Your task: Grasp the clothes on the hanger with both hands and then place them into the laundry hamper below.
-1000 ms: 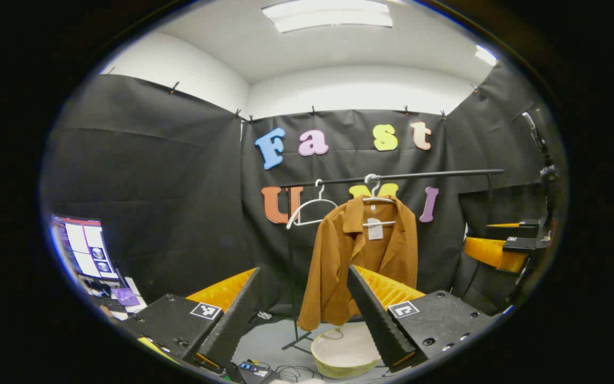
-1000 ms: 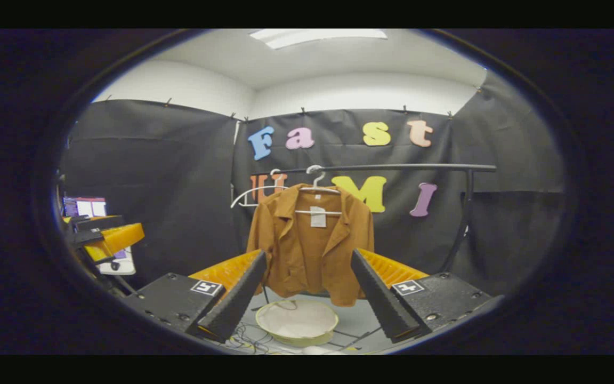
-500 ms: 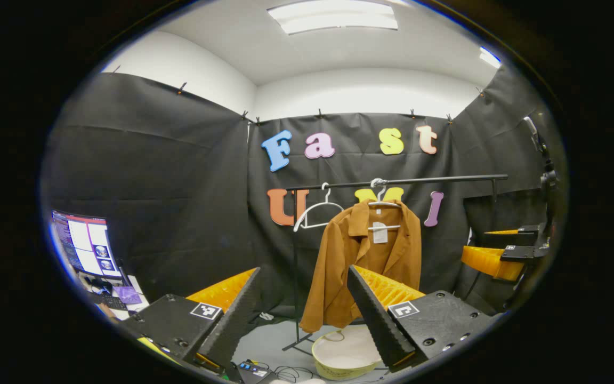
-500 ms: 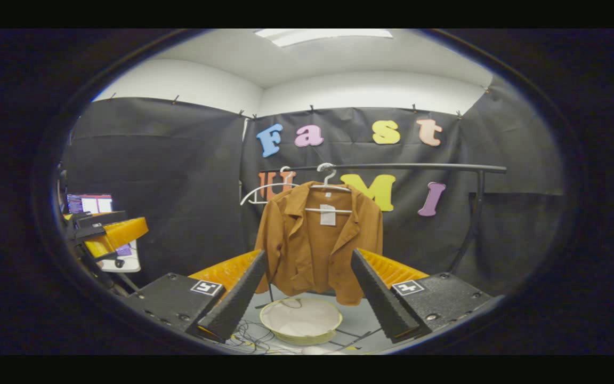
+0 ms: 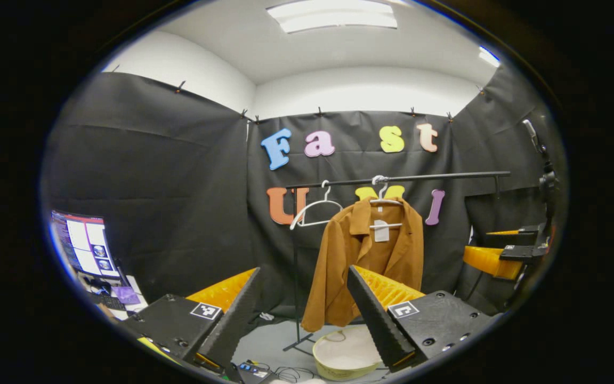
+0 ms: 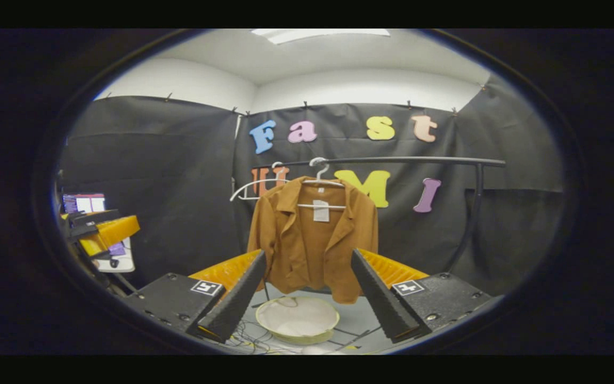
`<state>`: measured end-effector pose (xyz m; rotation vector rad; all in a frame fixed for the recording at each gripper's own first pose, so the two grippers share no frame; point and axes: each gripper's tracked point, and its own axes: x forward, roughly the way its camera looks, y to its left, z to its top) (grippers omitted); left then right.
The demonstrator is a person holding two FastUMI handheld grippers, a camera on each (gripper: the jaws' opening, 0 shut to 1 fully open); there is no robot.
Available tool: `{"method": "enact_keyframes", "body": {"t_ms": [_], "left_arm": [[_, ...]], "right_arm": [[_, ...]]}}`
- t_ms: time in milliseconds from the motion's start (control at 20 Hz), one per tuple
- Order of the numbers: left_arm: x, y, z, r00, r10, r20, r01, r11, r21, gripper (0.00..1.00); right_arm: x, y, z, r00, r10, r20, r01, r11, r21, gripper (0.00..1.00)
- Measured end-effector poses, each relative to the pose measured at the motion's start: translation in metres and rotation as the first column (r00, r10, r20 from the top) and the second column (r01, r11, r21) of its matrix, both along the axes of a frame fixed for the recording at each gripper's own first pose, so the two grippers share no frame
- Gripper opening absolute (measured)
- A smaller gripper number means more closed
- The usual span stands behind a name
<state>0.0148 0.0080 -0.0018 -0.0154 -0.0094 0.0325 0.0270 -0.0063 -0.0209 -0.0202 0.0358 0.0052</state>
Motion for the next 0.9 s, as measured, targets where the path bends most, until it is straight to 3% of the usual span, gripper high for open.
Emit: {"method": "enact_keyframes", "body": {"t_ms": [300, 600, 900], "left_arm": [[0.049, -0.025, -0.020, 1.000, -0.008, -0.029, 0.008, 1.000, -0.002, 1.00], [0.124, -0.079, -0.036, 0.998, -0.051, -0.023, 0.051, 0.999, 0.008, 1.00], [0.209, -0.142, -0.034, 0.993, -0.115, 0.010, 0.115, 0.993, 0.030, 0.97]], "right_arm": [[0.045, -0.026, -0.018, 1.000, 0.008, -0.012, -0.008, 1.000, 0.010, 1.00], [0.123, -0.076, -0.040, 0.999, -0.016, -0.050, 0.019, 0.998, 0.061, 1.00], [0.207, -0.113, -0.041, 0.999, -0.007, -0.046, 0.009, 0.999, 0.036, 1.00]]}}
